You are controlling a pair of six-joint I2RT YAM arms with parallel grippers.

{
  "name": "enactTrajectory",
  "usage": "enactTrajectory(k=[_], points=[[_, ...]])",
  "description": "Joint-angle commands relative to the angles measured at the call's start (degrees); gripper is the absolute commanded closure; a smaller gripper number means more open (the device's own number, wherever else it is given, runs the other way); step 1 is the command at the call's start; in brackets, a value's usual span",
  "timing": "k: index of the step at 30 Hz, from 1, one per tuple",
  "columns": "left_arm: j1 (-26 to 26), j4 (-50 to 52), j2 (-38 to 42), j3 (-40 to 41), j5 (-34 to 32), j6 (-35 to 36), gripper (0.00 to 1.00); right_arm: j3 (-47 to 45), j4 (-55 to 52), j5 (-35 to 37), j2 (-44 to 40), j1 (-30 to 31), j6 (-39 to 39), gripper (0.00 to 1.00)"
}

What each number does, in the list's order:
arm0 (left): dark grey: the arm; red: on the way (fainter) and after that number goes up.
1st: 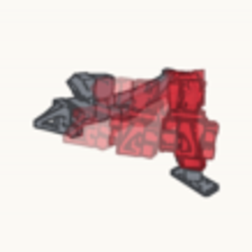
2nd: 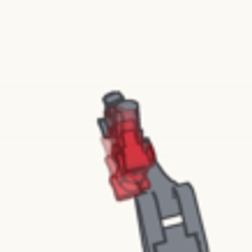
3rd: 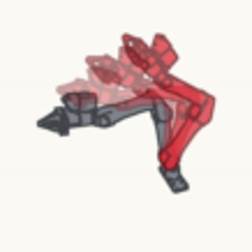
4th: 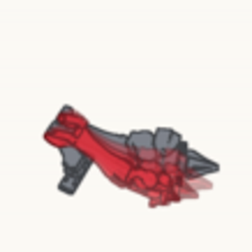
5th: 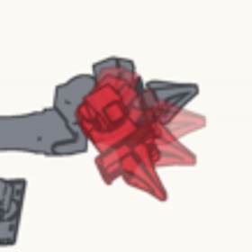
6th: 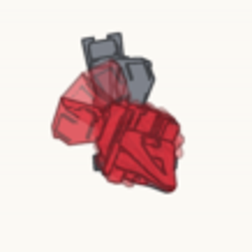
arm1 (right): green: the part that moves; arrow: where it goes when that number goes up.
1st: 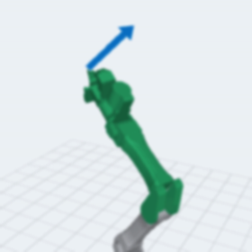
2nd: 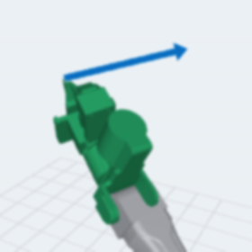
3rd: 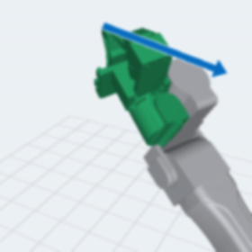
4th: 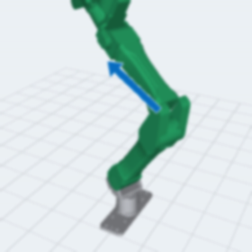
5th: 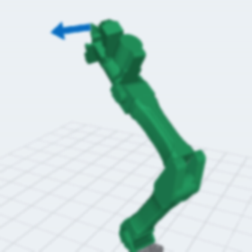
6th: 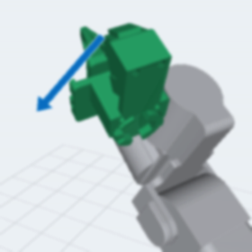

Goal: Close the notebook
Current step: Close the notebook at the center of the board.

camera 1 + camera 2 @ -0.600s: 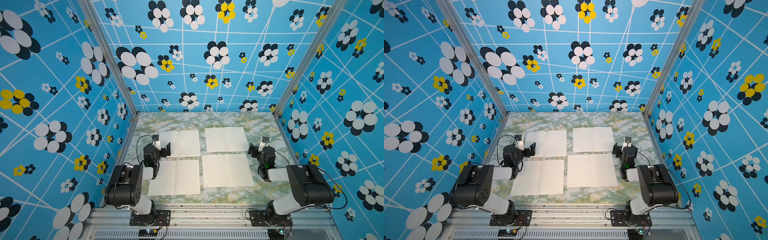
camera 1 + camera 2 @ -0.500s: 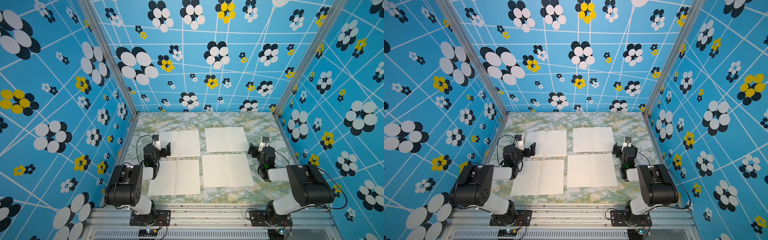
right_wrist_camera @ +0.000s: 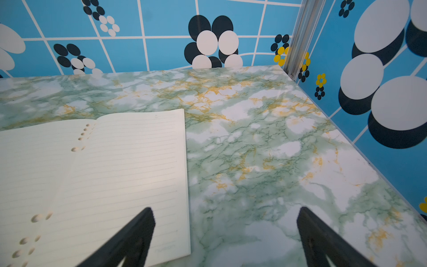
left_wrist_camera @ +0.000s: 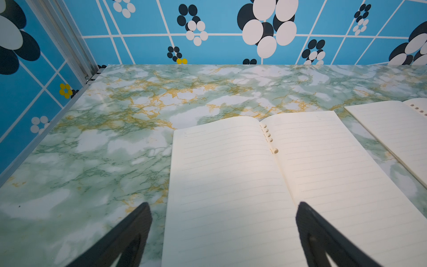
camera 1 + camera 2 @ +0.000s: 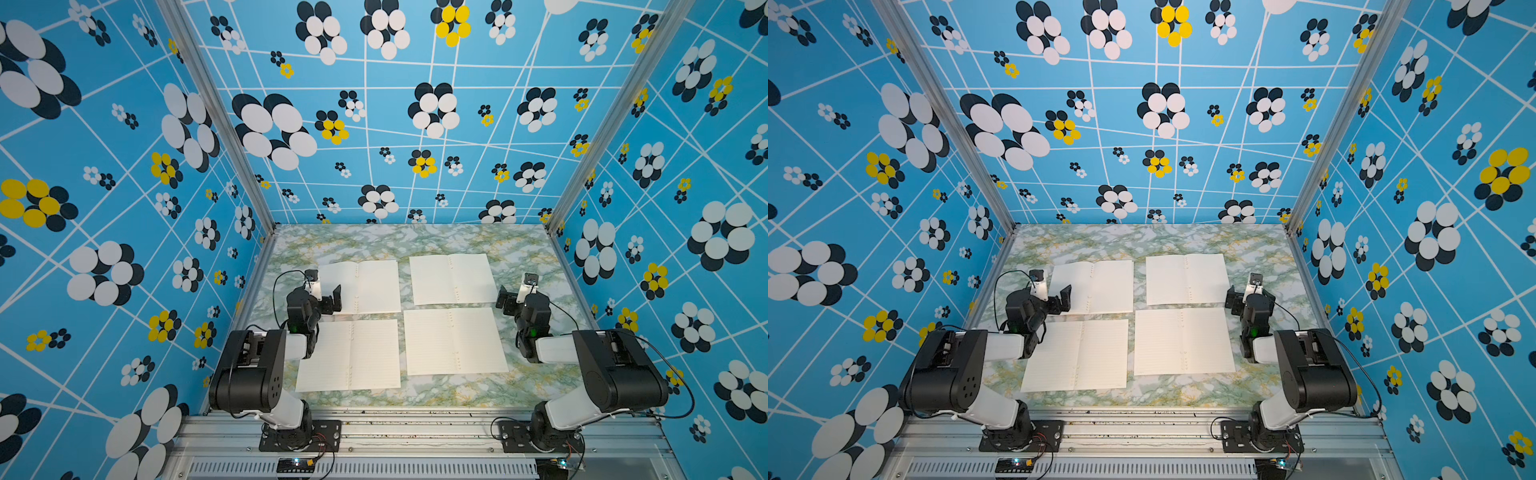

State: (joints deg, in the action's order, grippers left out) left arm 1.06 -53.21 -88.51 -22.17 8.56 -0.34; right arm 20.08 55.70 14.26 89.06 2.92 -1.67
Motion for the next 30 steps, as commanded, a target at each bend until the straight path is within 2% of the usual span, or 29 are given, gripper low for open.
enactTrajectory(k=[1,16,18,23,25,30], points=[[-0.1,-0.9,-0.6,0.6,0.0,0.8,0.01,1.0,-0.7,0.2,0.4,-0.4,0.0,0.01],[0.1,-1.1,-0.6,0.7,0.7,0.6,0.00,-0.1,1.4,1.1,0.4,-0.4,-0.3,0.01],[0.5,1.6,0.6,-0.5,1.2,0.5,0.00,-0.3,1.8,2.2,-0.2,-0.4,-0.5,0.01],[1.5,15.4,4.4,-6.3,3.5,-0.3,0.00,4.2,-14.4,5.3,-9.5,-0.3,-1.5,0.01],[2.4,19.9,4.8,-8.7,7.0,-0.6,0.03,7.3,-21.0,5.8,-11.6,-0.1,-2.0,0.01],[4.7,29.2,4.8,-14.2,9.1,-3.1,0.03,22.9,-46.2,6.1,-11.3,1.5,-8.6,0.01]])
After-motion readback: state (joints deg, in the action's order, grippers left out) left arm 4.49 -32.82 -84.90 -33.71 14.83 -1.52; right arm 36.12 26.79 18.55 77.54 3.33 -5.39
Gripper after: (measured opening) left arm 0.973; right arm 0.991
